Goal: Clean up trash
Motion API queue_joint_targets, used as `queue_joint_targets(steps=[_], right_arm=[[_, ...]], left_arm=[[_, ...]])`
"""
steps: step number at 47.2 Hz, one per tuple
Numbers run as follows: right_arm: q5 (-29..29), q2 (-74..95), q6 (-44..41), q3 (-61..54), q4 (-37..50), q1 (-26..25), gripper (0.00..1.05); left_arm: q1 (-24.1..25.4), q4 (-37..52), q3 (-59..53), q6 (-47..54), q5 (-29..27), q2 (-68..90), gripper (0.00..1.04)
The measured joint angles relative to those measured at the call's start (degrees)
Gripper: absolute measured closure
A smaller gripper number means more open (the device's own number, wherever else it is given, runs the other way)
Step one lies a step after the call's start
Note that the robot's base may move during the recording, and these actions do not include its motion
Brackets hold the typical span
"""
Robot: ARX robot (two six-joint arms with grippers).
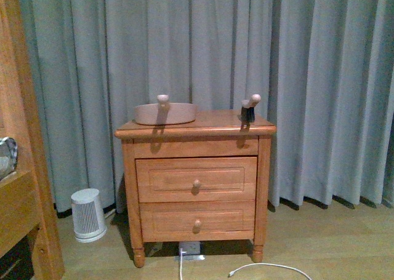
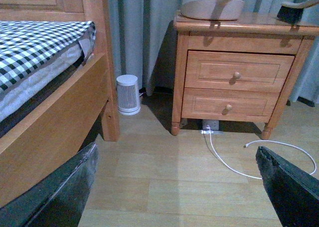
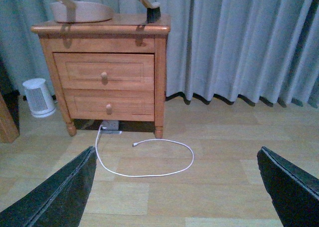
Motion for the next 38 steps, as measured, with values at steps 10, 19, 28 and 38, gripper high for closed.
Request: queue_joint_targets(steps=[10, 19, 28, 38], right_arm=[[0.0, 0.0, 0.0, 0.0, 0.0, 0.0, 0.07], [0.0, 0.0, 0.0, 0.0, 0.0, 0.0, 0.07], [0.0, 0.0, 0.0, 0.0, 0.0, 0.0, 0.07], [0.0, 0.0, 0.0, 0.0, 0.0, 0.0, 0.07]], left_arm=[[0.0, 0.0, 0.0, 0.0, 0.0, 0.0, 0.08], [0.0, 0.0, 0.0, 0.0, 0.0, 0.0, 0.08], [0.0, 0.0, 0.0, 0.0, 0.0, 0.0, 0.08], [0.0, 0.0, 0.0, 0.0, 0.0, 0.0, 0.08]])
